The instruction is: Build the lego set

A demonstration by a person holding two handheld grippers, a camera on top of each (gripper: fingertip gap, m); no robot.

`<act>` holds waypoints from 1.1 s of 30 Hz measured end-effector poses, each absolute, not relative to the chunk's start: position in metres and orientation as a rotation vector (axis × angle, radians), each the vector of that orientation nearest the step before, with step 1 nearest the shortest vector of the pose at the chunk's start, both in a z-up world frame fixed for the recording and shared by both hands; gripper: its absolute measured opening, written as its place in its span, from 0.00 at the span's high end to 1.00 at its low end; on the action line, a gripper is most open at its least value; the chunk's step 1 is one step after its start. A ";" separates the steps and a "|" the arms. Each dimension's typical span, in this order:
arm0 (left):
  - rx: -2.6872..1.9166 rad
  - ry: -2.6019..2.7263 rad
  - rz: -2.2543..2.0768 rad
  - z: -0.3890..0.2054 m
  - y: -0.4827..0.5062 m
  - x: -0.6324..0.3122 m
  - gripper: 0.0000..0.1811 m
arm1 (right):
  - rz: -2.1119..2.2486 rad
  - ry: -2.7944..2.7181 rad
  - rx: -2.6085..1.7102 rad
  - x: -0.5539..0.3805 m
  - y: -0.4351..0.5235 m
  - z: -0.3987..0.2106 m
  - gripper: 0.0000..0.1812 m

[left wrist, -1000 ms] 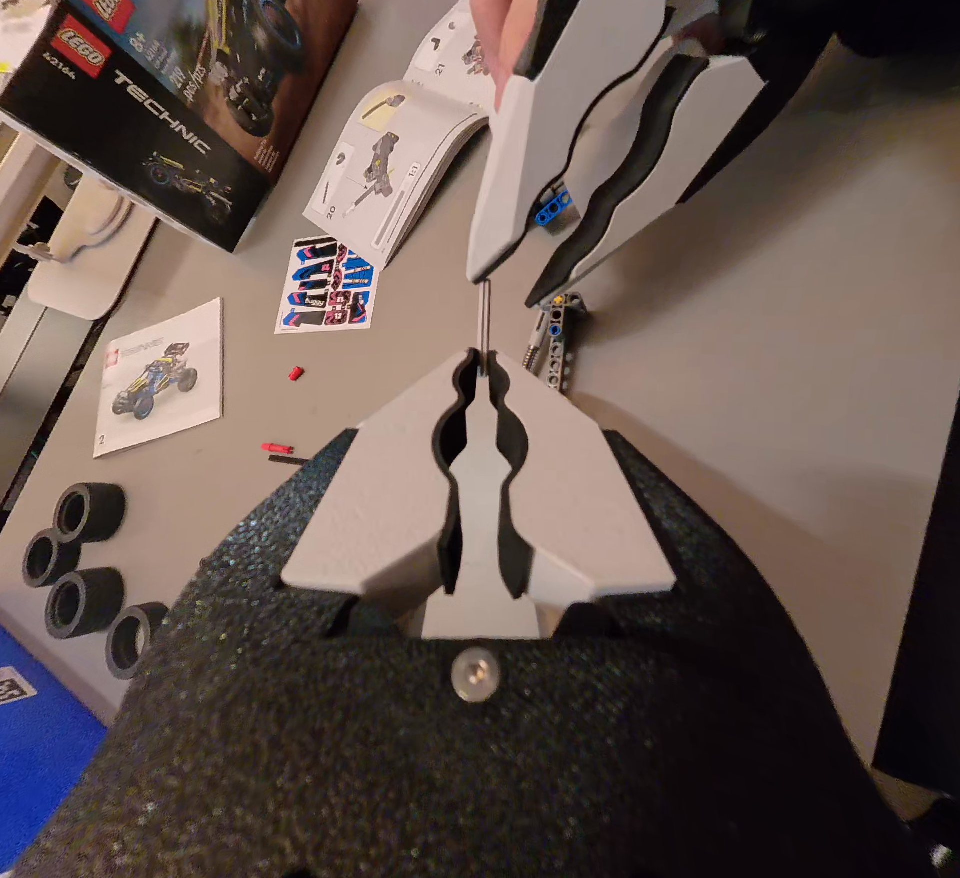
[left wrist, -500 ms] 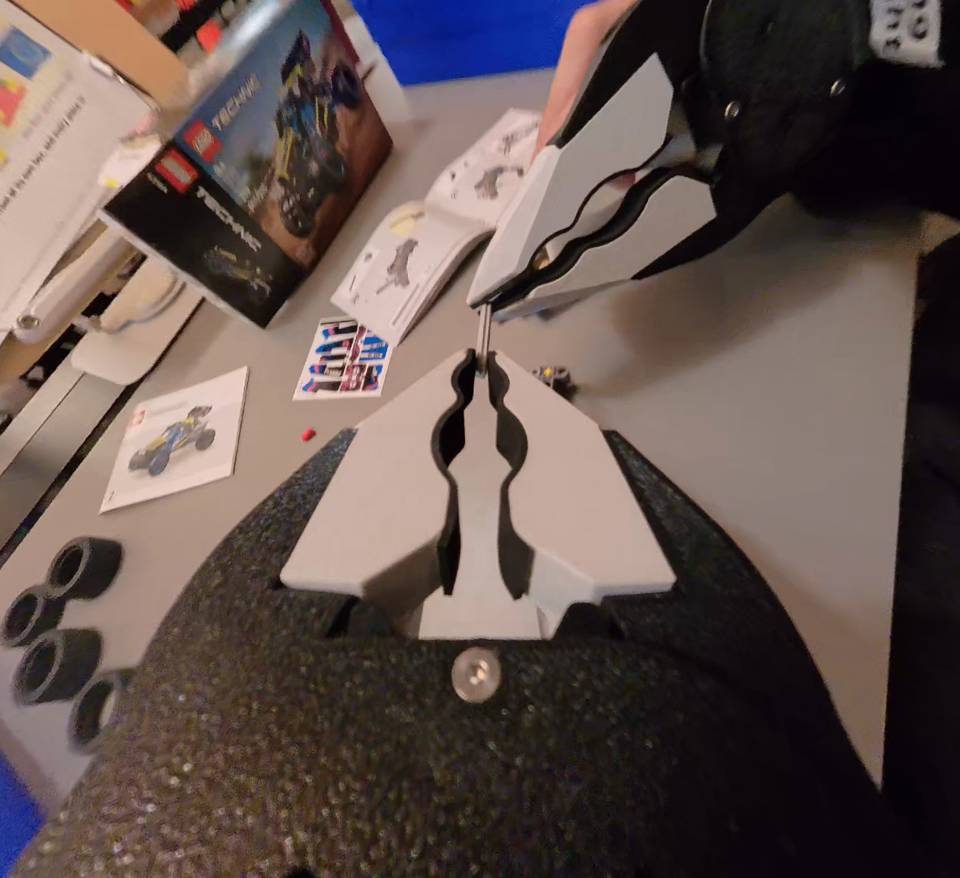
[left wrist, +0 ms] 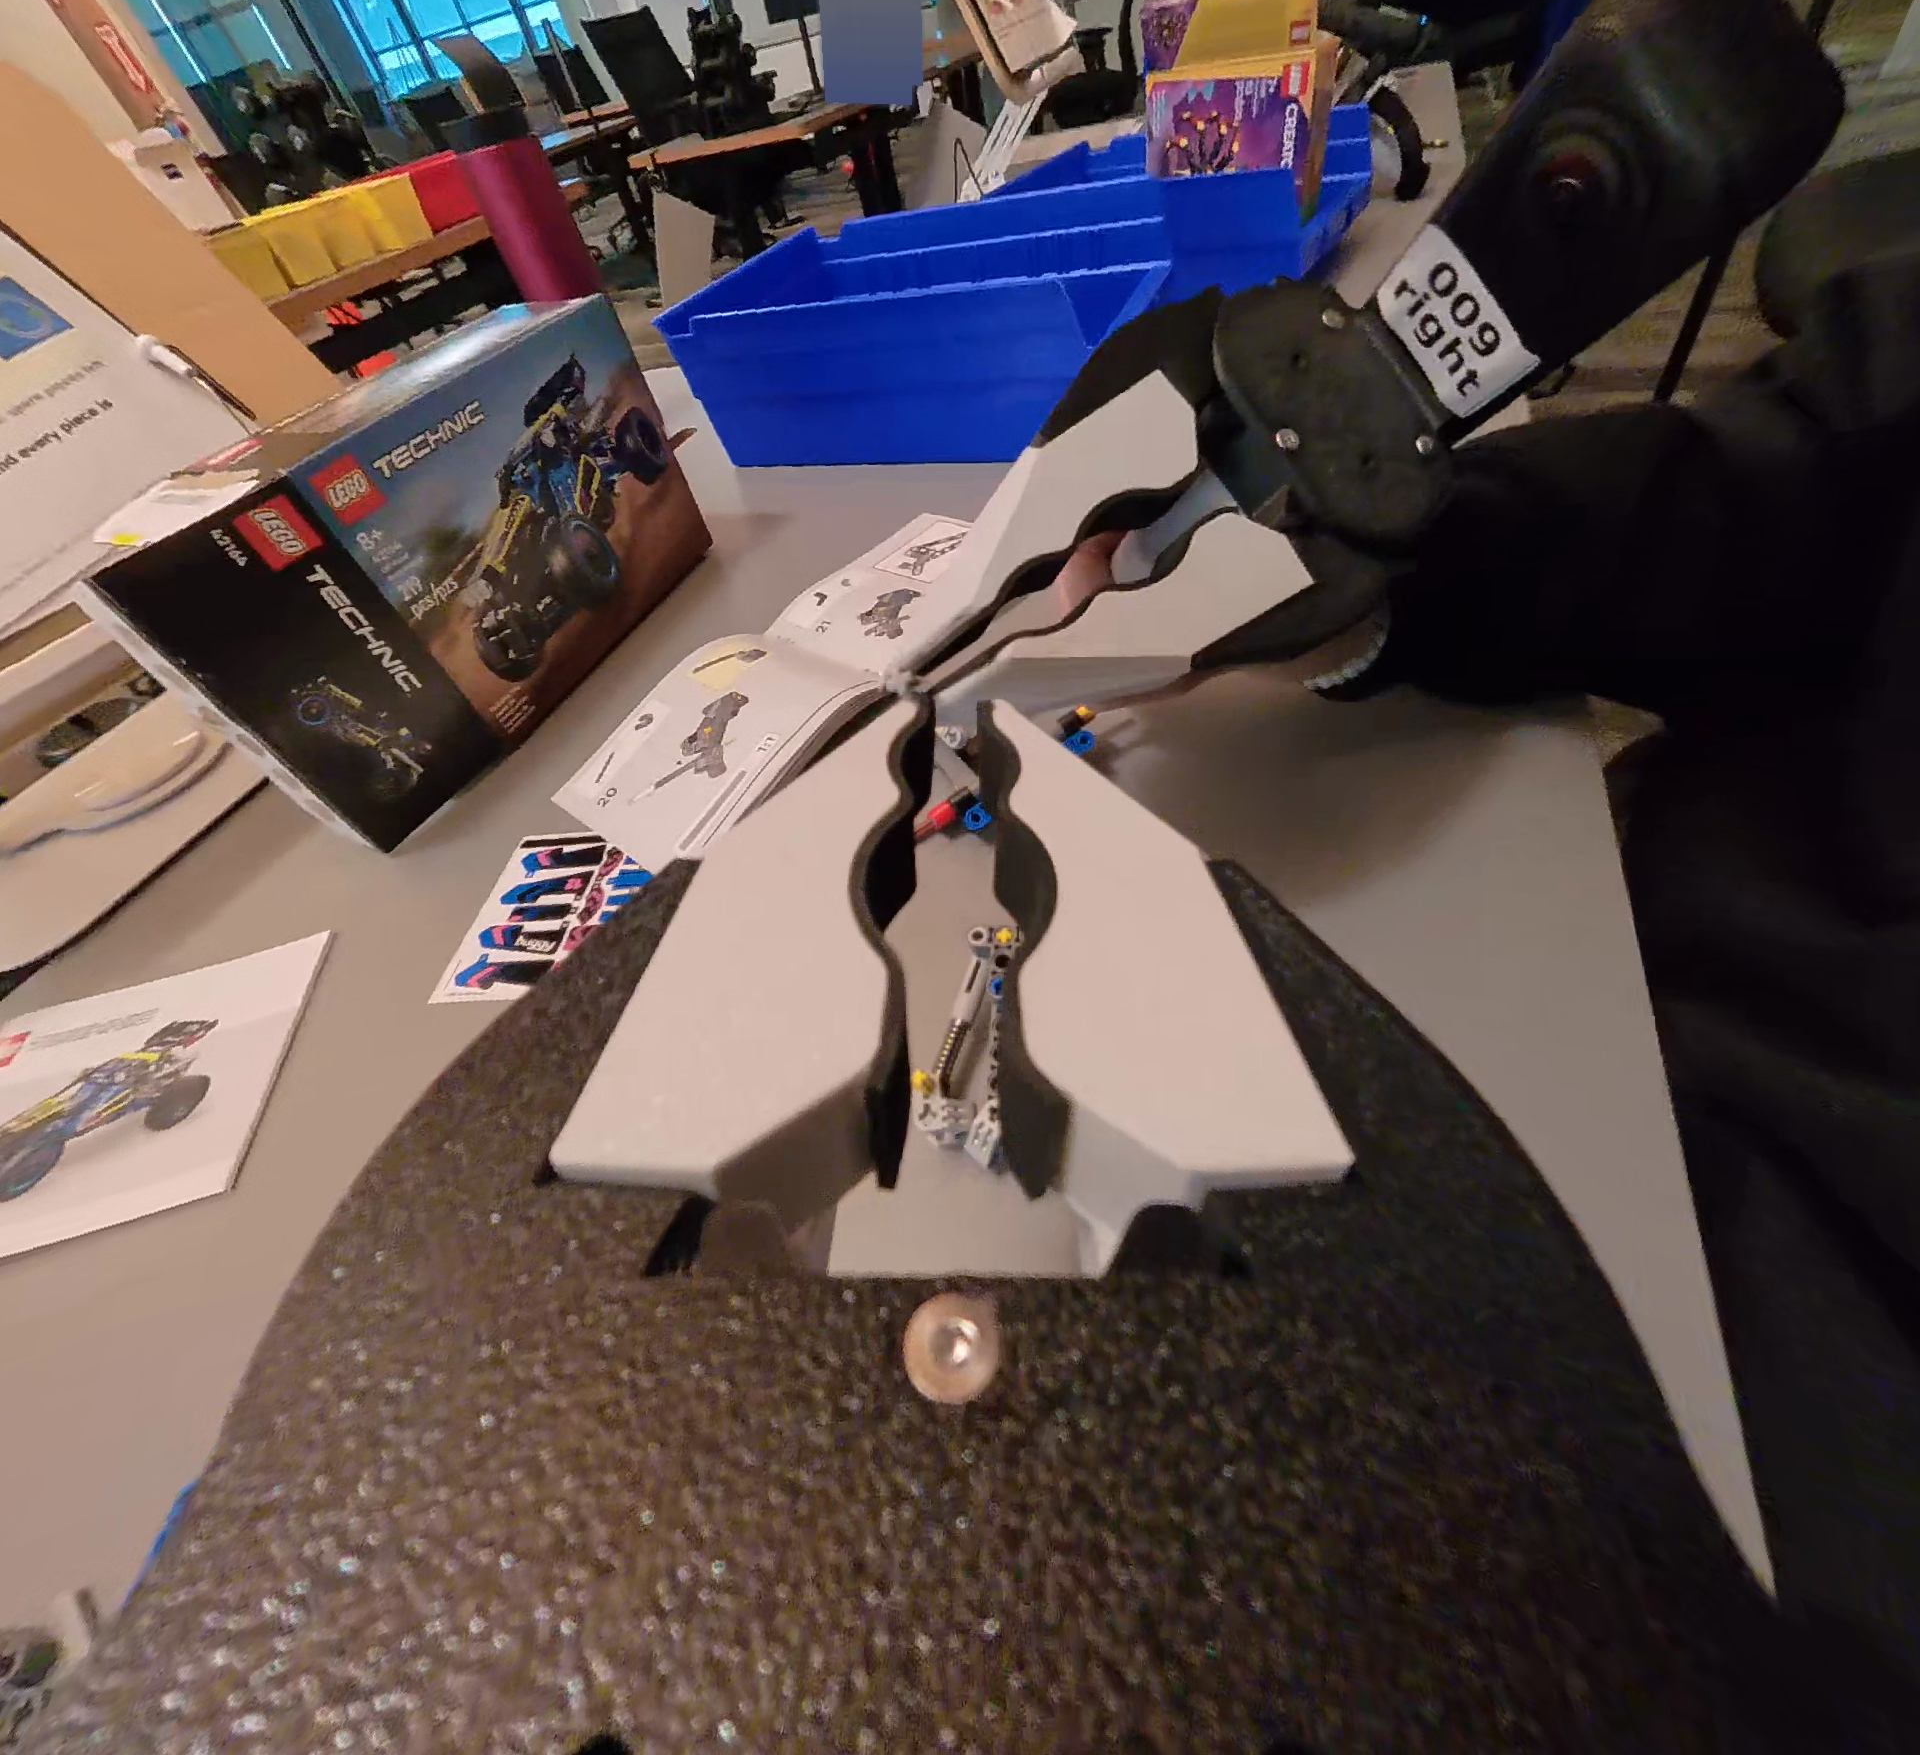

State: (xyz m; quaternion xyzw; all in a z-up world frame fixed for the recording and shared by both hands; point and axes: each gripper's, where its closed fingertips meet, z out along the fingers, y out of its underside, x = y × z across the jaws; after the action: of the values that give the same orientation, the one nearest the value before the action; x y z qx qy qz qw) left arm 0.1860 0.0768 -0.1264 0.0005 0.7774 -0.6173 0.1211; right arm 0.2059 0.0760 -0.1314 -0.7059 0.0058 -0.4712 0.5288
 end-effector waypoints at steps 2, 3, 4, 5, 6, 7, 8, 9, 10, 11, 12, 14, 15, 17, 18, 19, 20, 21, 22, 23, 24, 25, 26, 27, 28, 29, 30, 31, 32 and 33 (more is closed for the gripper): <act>0.025 2.277 -1.796 -0.128 0.075 0.183 0.98 | -1.118 0.010 -1.693 0.206 0.076 -0.134 0.99; 0.015 2.276 -1.786 -0.129 0.074 0.185 0.98 | -1.115 0.013 -1.696 0.207 0.076 -0.135 0.99; 0.000 2.277 -1.774 -0.130 0.074 0.187 0.99 | -1.118 0.012 -1.689 0.206 0.076 -0.134 0.99; -0.006 2.284 -1.771 -0.131 0.074 0.187 0.99 | -1.117 0.009 -1.683 0.205 0.076 -0.133 0.99; -0.006 2.291 -1.778 -0.132 0.074 0.186 0.99 | -1.113 0.010 -1.684 0.205 0.077 -0.133 0.99; -0.012 2.292 -1.784 -0.132 0.074 0.186 0.98 | -1.114 0.014 -1.689 0.206 0.077 -0.134 0.99; -0.021 2.291 -1.781 -0.132 0.074 0.187 0.97 | -1.118 0.015 -1.691 0.207 0.076 -0.134 0.99; -0.026 2.295 -1.768 -0.133 0.075 0.188 0.97 | -1.115 0.016 -1.693 0.207 0.076 -0.134 0.99; -0.031 2.302 -1.752 -0.135 0.076 0.189 0.96 | -1.110 0.020 -1.693 0.207 0.076 -0.134 0.99; -0.033 2.306 -1.738 -0.136 0.076 0.190 0.96 | -1.101 0.022 -1.694 0.206 0.077 -0.134 0.99; -0.029 2.309 -1.733 -0.138 0.076 0.190 0.96 | -1.091 0.025 -1.698 0.207 0.077 -0.135 0.99; -0.030 2.313 -1.731 -0.138 0.076 0.190 0.95 | -1.088 0.035 -1.700 0.208 0.076 -0.136 0.99; -0.036 2.311 -1.727 -0.139 0.077 0.191 0.94 | -1.081 0.037 -1.702 0.208 0.076 -0.137 0.99; -0.045 2.310 -1.719 -0.140 0.078 0.193 0.95 | -1.073 0.045 -1.701 0.208 0.076 -0.137 0.99; -0.051 2.308 -1.714 -0.140 0.079 0.194 0.95 | -1.072 0.047 -1.701 0.209 0.076 -0.137 0.99; -0.059 2.304 -1.709 -0.140 0.079 0.196 0.95 | -1.070 0.049 -1.704 0.209 0.076 -0.137 0.99; -0.064 2.295 -1.708 -0.139 0.080 0.197 0.94 | -1.073 0.051 -1.704 0.209 0.076 -0.138 0.99; -0.062 2.285 -1.712 -0.138 0.081 0.198 0.93 | -1.083 0.050 -1.702 0.210 0.075 -0.137 0.99; -0.056 2.274 -1.716 -0.137 0.081 0.198 0.93 | -1.090 0.048 -1.700 0.210 0.075 -0.137 0.99; -0.055 2.261 -1.715 -0.135 0.082 0.199 0.93 | -1.090 0.046 -1.701 0.210 0.075 -0.137 0.99; -0.056 2.246 -1.711 -0.134 0.082 0.200 0.93 | -1.090 0.047 -1.702 0.210 0.075 -0.138 0.99; -0.053 2.237 -1.710 -0.133 0.083 0.201 0.93 | -1.092 0.048 -1.704 0.211 0.075 -0.139 0.99; -0.057 2.233 -1.714 -0.133 0.083 0.202 0.94 | -1.095 0.048 -1.703 0.211 0.075 -0.139 0.99; -0.071 2.228 -1.718 -0.132 0.084 0.203 0.94 | -1.095 0.051 -1.700 0.212 0.074 -0.139 0.99; -0.079 2.219 -1.726 -0.131 0.084 0.204 0.96 | -1.091 0.057 -1.697 0.212 0.074 -0.138 0.99; -0.071 2.206 -1.744 -0.130 0.084 0.204 0.98 | -1.083 0.063 -1.693 0.212 0.073 -0.138 0.99; -0.059 2.191 -1.763 -0.127 0.083 0.202 1.00 | -1.075 0.069 -1.685 0.212 0.073 -0.137 0.99; -0.059 2.175 -1.772 -0.125 0.084 0.203 1.00 | -1.065 0.079 -1.679 0.212 0.072 -0.137 0.99; -0.067 2.164 -1.764 -0.124 0.084 0.204 0.98 | -1.051 0.089 -1.675 0.213 0.072 -0.137 0.99; -0.068 2.169 -1.746 -0.126 0.085 0.205 0.95 | -1.033 0.095 -1.671 0.212 0.072 -0.136 0.99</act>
State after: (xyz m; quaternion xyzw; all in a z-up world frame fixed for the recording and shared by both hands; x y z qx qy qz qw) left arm 0.2053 0.0849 -0.1259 -0.0241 0.7665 -0.6169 0.1771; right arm 0.2123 0.0717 -0.1365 -0.7073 0.0401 -0.4373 0.5541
